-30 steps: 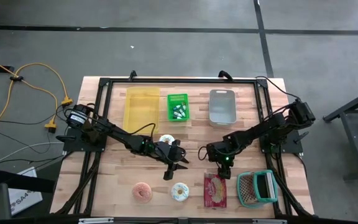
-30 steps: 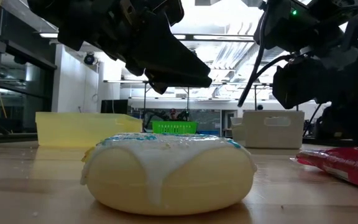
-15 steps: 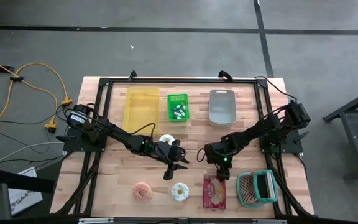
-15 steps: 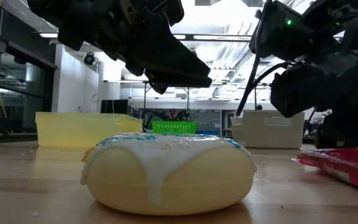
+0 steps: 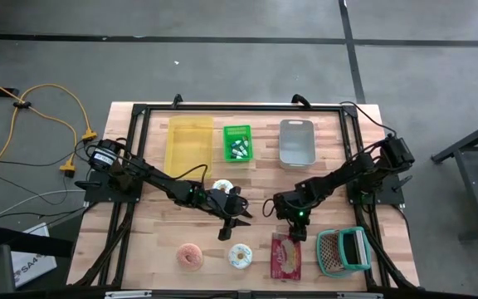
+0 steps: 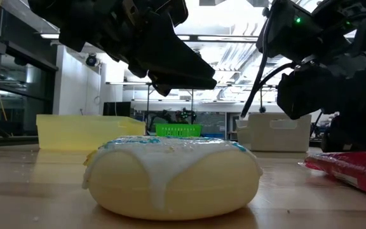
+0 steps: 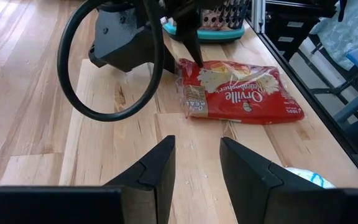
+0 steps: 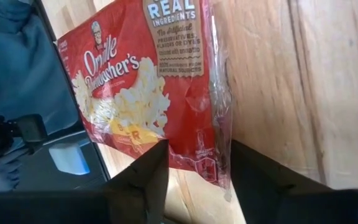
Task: Pick & Place Food Item
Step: Put the popcorn bag into the yellow bin
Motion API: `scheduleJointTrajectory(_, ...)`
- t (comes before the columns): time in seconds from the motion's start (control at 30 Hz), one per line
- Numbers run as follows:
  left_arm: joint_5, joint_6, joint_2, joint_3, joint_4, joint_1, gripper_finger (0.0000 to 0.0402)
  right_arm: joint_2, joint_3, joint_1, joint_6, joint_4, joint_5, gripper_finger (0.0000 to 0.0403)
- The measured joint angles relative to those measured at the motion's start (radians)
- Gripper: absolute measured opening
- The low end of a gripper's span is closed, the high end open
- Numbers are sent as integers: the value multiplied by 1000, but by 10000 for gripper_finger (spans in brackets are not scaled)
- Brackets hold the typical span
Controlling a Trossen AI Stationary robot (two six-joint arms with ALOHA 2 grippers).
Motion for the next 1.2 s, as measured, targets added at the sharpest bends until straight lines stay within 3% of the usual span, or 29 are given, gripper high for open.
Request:
scheduleJointTrajectory(0.43, 0, 0, 0, 0, 0, 0, 122, 2, -1, 0, -36, 11, 43, 9)
scheduleJointTrajectory(0.9, 0, 0, 0, 0, 0, 0, 122, -12, -1, -1, -82, 3, 41, 3)
scheduleJointTrajectory(1.2, 0, 0, 0, 0, 0, 0, 122, -166, 0, -14, -79, -30, 151, 2)
